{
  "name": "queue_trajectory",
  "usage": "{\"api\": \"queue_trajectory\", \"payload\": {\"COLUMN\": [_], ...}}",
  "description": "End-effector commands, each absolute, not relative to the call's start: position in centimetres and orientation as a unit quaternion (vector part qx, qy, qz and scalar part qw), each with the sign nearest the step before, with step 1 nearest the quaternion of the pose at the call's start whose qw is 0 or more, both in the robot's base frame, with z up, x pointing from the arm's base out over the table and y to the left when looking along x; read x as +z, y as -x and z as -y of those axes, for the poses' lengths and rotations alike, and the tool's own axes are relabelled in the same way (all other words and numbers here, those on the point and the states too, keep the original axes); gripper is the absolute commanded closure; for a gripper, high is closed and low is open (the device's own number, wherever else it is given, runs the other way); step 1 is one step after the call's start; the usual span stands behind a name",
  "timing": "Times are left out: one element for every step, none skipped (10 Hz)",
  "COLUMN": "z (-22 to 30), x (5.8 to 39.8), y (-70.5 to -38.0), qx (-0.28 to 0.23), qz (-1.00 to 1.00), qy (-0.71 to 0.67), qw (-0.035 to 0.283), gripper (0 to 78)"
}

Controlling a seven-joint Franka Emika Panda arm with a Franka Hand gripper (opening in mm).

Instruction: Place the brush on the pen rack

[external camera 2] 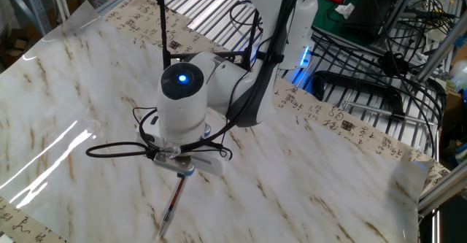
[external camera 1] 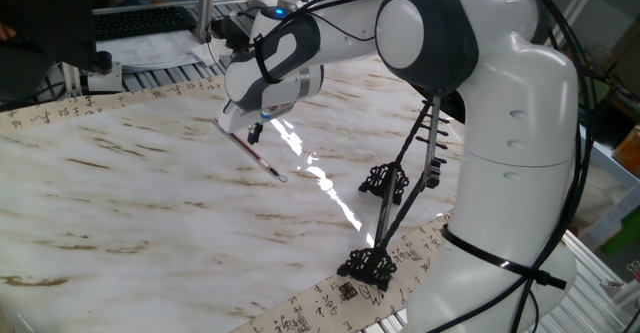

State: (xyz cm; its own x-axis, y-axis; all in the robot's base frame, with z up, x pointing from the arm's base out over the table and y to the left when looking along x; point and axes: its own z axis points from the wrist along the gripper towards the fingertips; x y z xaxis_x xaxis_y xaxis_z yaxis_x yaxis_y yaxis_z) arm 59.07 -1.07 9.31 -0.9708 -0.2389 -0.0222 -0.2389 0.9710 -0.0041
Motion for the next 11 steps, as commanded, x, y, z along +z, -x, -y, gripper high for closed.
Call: {"api": "queue_trajectory", "payload": {"z": [1.1, 1.1, 1.3, 1.3, 1.3, 1.3, 1.3, 1.4, 1.4, 1.4, 1.4], "x": [8.6, 8.5, 8.1, 8.1, 7.9, 7.9, 7.8, 7.7, 7.6, 7.4, 7.4], "y": [-59.1, -59.1, -59.1, -59.1, -59.1, -59.1, -59.1, -59.1, -59.1, -59.1, -59.1], "qx": [-0.001, -0.001, -0.001, -0.001, -0.001, -0.001, -0.001, 0.000, 0.001, 0.001, 0.001], "qz": [-0.993, -0.993, -0.993, -0.993, -0.993, -0.993, -0.993, -0.993, -0.993, -0.993, -0.993], "qy": [0.120, 0.120, 0.120, 0.120, 0.120, 0.120, 0.120, 0.120, 0.120, 0.120, 0.120], "qw": [0.016, 0.017, 0.019, 0.019, 0.019, 0.020, 0.020, 0.020, 0.021, 0.022, 0.023], "gripper": [77.6, 77.6, 77.6, 77.6, 77.6, 77.6, 77.6, 77.6, 77.6, 77.6, 77.6]}}
